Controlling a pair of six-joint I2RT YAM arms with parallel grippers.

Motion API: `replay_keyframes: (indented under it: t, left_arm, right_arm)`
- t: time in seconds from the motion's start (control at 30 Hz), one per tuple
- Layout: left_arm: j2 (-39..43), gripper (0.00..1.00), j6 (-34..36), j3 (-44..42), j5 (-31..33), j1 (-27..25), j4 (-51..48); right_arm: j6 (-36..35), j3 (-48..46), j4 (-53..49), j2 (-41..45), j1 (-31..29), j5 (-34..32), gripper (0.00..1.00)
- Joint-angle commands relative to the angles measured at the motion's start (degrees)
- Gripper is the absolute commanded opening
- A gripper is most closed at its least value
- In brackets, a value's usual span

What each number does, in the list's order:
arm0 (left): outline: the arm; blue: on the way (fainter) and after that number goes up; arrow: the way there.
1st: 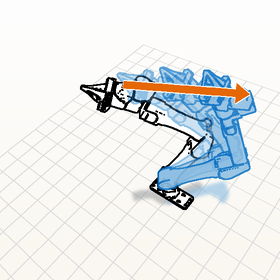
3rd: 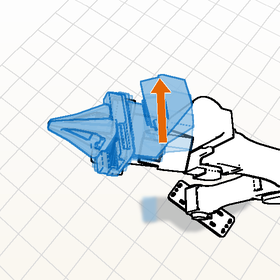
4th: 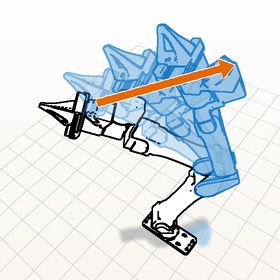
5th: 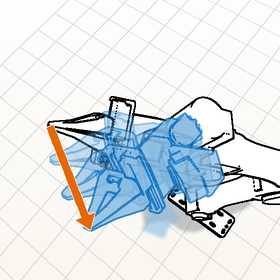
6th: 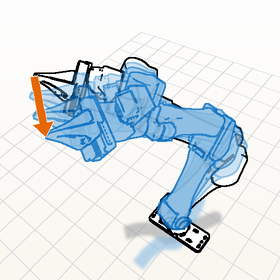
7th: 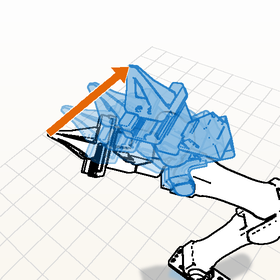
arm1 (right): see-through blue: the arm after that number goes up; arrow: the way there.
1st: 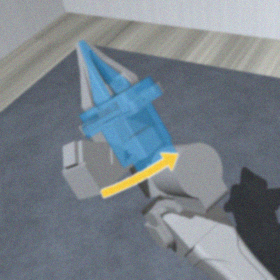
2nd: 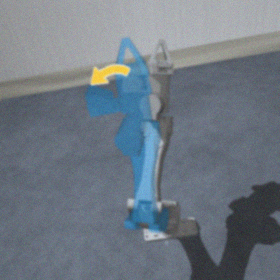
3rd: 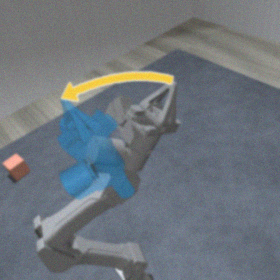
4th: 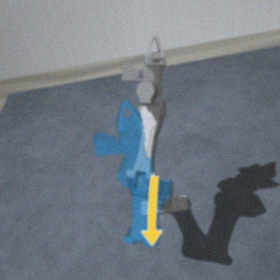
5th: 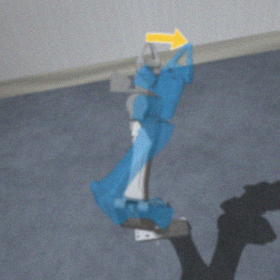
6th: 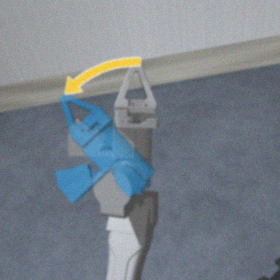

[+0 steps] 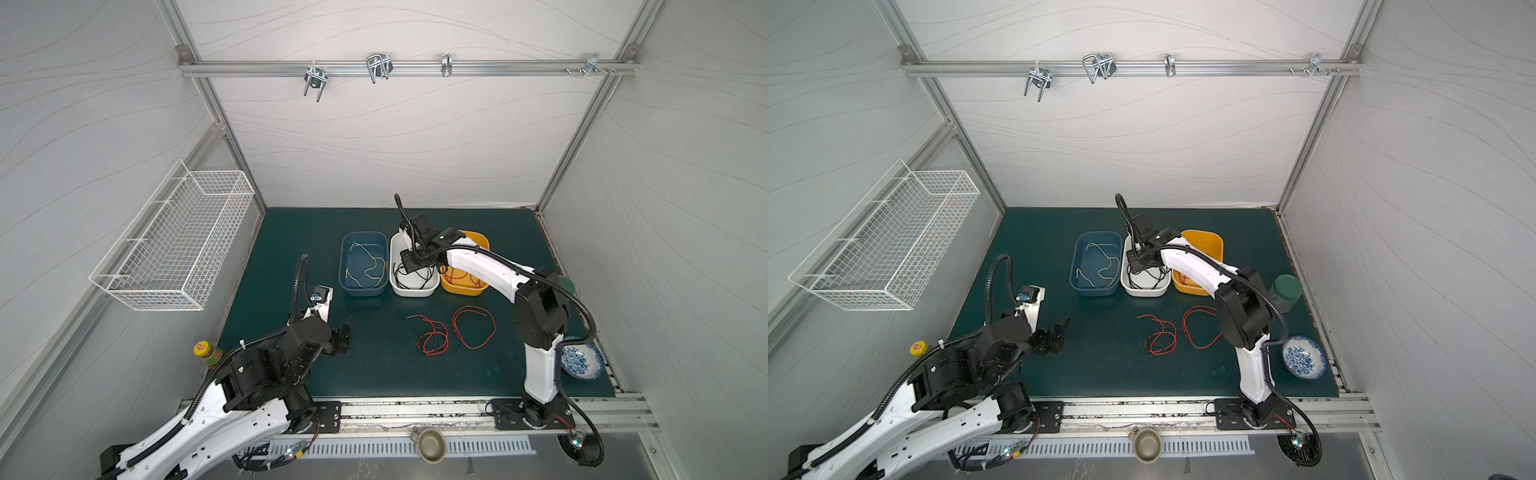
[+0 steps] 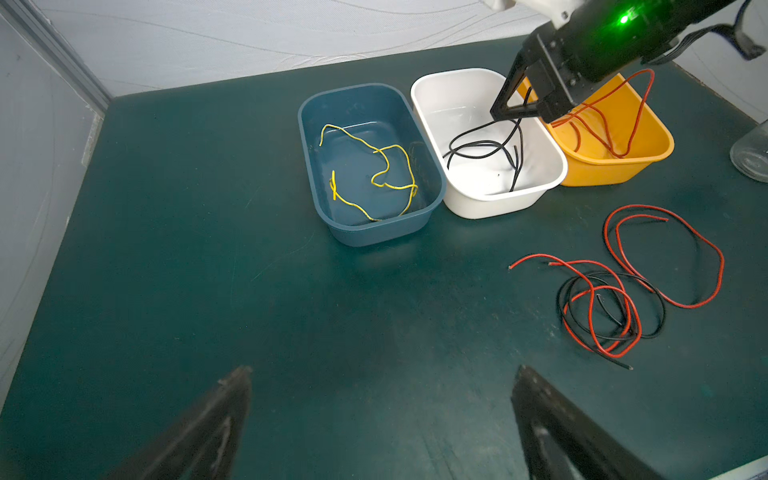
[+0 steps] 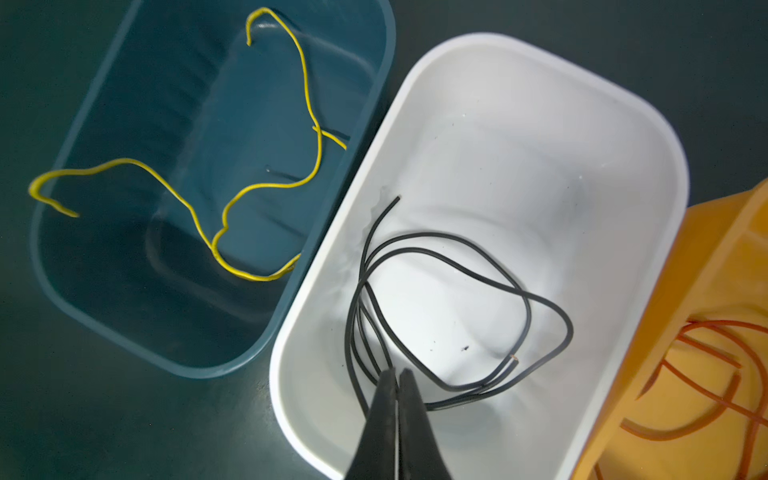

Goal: Untangle the cables
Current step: 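Lower the black wire into the white bin with the right gripper, then open the right gripper to release the black wire in the white bin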

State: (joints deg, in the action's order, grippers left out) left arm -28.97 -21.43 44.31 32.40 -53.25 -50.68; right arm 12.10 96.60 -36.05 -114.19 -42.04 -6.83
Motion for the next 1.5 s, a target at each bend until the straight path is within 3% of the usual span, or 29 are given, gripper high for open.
replay_keyframes:
  t: [0.0,0.33,0.83,1.23,1.47]
  left_arm:
    - [0.3,0.99,0.0,0.3,0.9,0.0,1.2]
    - [0.1,0.99,0.1,0.2,0.6,0.1,1.4]
    - [0.0,0.99,0.2,0.1,0.5,0.1,1.6]
    - [-0.4,0.99,0.2,0.0,0.3,0.1,1.5]
    - [-0.6,0.99,0.2,0.1,0.3,0.2,1.5]
  right_arm:
    - [1.7,-0.7,0.7,-2.1,1.0,2.9,0.0]
    - [3.2,-2.9,2.9,-5.1,2.4,6.8,0.0]
    - [2.9,-3.7,2.4,-5.0,2.5,5.3,0.0]
    - [2.2,-3.3,1.3,0.3,2.3,6.8,0.33]
    - [1.7,-3.5,0.9,3.2,2.3,6.1,0.4]
